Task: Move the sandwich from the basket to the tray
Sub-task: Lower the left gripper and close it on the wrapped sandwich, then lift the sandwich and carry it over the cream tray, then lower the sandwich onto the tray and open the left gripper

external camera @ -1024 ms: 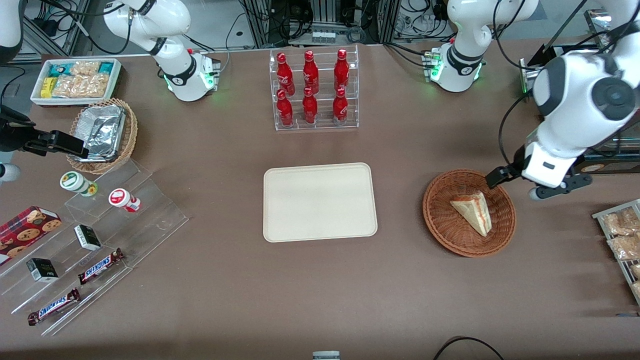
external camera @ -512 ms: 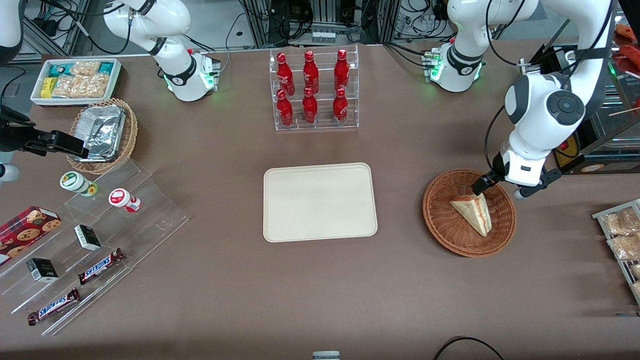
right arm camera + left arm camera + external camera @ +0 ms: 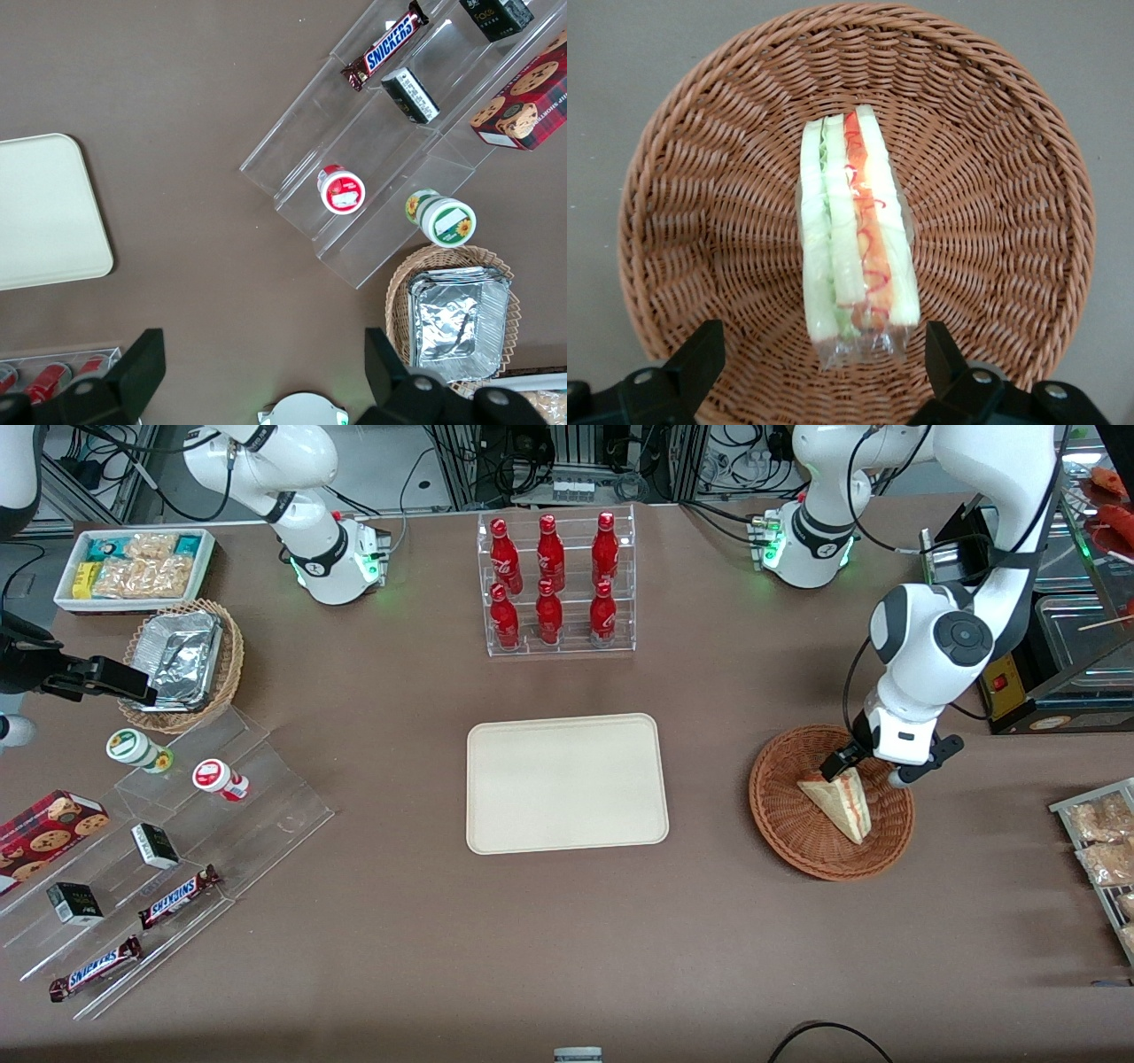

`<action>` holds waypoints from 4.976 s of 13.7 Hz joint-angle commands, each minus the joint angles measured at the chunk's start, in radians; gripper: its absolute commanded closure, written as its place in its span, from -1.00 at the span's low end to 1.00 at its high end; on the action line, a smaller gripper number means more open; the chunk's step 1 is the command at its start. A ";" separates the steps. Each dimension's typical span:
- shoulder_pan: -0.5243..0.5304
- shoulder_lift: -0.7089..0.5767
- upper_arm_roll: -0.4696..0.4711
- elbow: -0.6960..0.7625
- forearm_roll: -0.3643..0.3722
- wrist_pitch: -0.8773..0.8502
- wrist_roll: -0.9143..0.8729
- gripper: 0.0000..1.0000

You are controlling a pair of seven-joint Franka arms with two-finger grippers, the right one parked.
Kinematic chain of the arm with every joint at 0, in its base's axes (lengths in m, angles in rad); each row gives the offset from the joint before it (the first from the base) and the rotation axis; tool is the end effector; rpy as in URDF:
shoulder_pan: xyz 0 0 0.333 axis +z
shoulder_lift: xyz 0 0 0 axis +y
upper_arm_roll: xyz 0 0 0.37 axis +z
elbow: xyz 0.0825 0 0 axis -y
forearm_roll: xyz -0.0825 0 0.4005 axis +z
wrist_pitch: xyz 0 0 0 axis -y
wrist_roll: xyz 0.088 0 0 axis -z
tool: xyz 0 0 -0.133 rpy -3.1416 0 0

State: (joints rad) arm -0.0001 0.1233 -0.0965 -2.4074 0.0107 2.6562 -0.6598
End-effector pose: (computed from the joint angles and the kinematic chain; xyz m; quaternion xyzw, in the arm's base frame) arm 0.5262 -0.0513 0.2887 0.9598 0.2737 0.0574 0.0262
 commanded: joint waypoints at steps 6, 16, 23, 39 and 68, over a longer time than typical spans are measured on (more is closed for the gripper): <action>-0.005 0.056 0.001 0.011 0.012 0.074 -0.058 -0.98; -0.003 0.085 0.004 0.057 0.018 0.088 -0.046 1.00; -0.009 -0.062 -0.008 0.114 0.095 -0.164 -0.047 1.00; -0.549 0.355 -0.124 0.816 0.111 -0.624 -0.262 1.00; -0.667 0.468 -0.115 0.878 0.181 -0.505 -0.374 -0.99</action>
State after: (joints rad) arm -0.6664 0.6697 -0.2230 -1.5248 0.1810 2.2422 -1.0085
